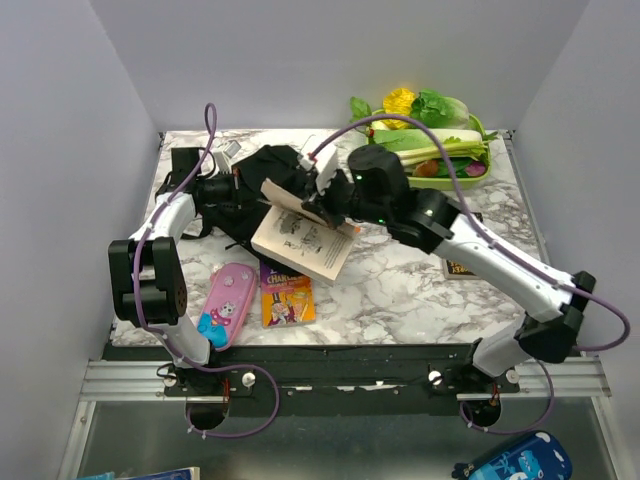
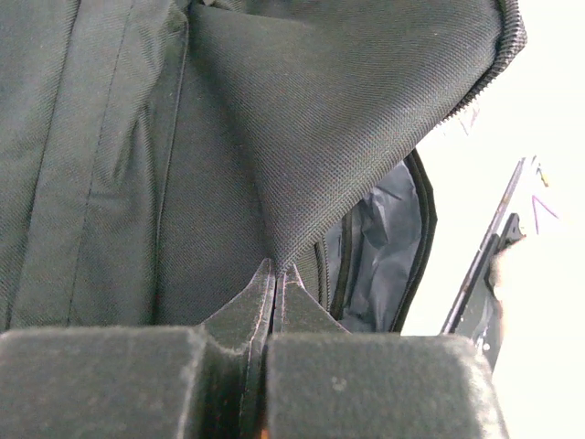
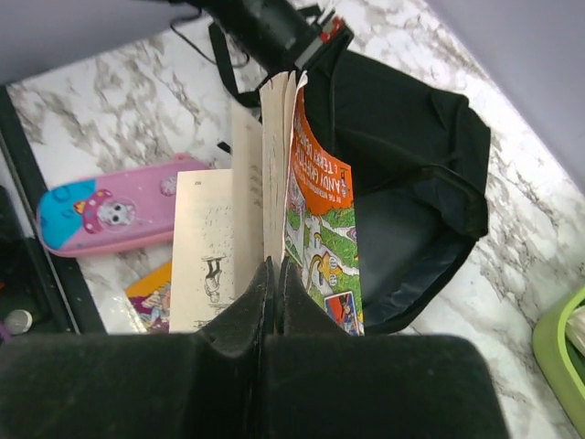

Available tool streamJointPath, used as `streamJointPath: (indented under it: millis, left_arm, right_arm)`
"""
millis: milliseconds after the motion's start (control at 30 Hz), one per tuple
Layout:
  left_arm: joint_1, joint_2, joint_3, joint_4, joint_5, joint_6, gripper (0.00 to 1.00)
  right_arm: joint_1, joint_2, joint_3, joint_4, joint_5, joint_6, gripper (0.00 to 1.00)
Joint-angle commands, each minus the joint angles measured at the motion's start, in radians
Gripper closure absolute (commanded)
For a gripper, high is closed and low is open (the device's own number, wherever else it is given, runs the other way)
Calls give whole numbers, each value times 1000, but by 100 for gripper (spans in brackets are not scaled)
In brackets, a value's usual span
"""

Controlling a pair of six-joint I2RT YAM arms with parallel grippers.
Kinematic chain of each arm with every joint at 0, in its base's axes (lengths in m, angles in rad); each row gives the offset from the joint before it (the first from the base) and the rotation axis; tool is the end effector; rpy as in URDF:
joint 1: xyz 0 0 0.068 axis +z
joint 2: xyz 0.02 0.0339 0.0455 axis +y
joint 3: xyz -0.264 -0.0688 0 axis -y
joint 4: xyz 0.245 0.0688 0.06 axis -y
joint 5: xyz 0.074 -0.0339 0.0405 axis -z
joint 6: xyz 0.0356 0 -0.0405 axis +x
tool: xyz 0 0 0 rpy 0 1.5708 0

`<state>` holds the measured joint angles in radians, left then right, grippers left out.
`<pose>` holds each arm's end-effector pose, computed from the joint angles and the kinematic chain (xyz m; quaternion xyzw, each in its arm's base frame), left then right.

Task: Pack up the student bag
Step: Place the book in the student bag.

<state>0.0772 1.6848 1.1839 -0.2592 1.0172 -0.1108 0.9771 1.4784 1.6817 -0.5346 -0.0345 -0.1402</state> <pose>0.3622 -0.0024 0.2469 0.1158 0.8171 -0.4532 0.3369 0.1820 0.2718 0.4490 -0.4399 0.6849 0.2488 0.5249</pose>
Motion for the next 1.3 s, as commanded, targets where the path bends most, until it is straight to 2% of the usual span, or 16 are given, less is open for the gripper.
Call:
streamJointPath:
  millis: [0, 233, 433, 533, 567, 633, 667, 700, 800, 933, 1000, 1033, 1100, 1167, 1233, 1267]
  left_arm:
    - [1, -37, 80, -173, 124, 159, 100]
    - [1, -33, 198, -325, 202, 263, 100]
    - [-1, -20, 253, -457, 279, 364, 100]
    - [-13, 4, 284, -604, 310, 499, 100]
    - [-17, 13, 310, -700, 320, 543, 100]
    - [-31, 50, 356, -809, 333, 690, 100]
    - [-36, 68, 373, -933, 336, 754, 100]
    - [-39, 87, 391, -1004, 340, 881, 100]
    - [-42, 174, 451, -1256, 379, 1077, 100]
    - [-44, 204, 438, -1255, 380, 1128, 100]
    - [-42, 202, 437, -1256, 383, 1129, 100]
    - [-42, 205, 441, -1255, 383, 1126, 100]
    - [-43, 202, 450, -1255, 379, 1126, 100]
    - [-42, 196, 450, -1246, 379, 1117, 100]
    - [-43, 193, 450, -1230, 380, 1097, 100]
    - [-42, 193, 451, -1212, 377, 1084, 100]
  right_arm:
    - [-1, 101, -13, 99, -36, -133, 99]
    - [-20, 169, -59, 101, -68, -188, 99]
    - [-21, 200, -166, 134, 8, -226, 99]
    - [-20, 215, -201, 223, 83, -237, 99]
    - [-20, 220, -232, 314, 114, -243, 99]
    - [-20, 226, -275, 439, 232, -246, 99]
    - [-18, 230, -295, 588, 284, -255, 99]
    - [-20, 256, -310, 634, 312, -269, 99]
    - [-14, 350, -265, 751, 424, -294, 99]
    - [1, 407, -252, 812, 519, -263, 99]
    - [12, 395, -257, 701, 432, -184, 98]
    - [12, 360, -290, 668, 394, -153, 93]
    - [15, 321, -338, 622, 302, -72, 45]
    - [15, 257, -387, 579, 257, -4, 13]
    - [14, 211, -419, 562, 248, 75, 0]
    - [14, 182, -445, 539, 252, 100, 0]
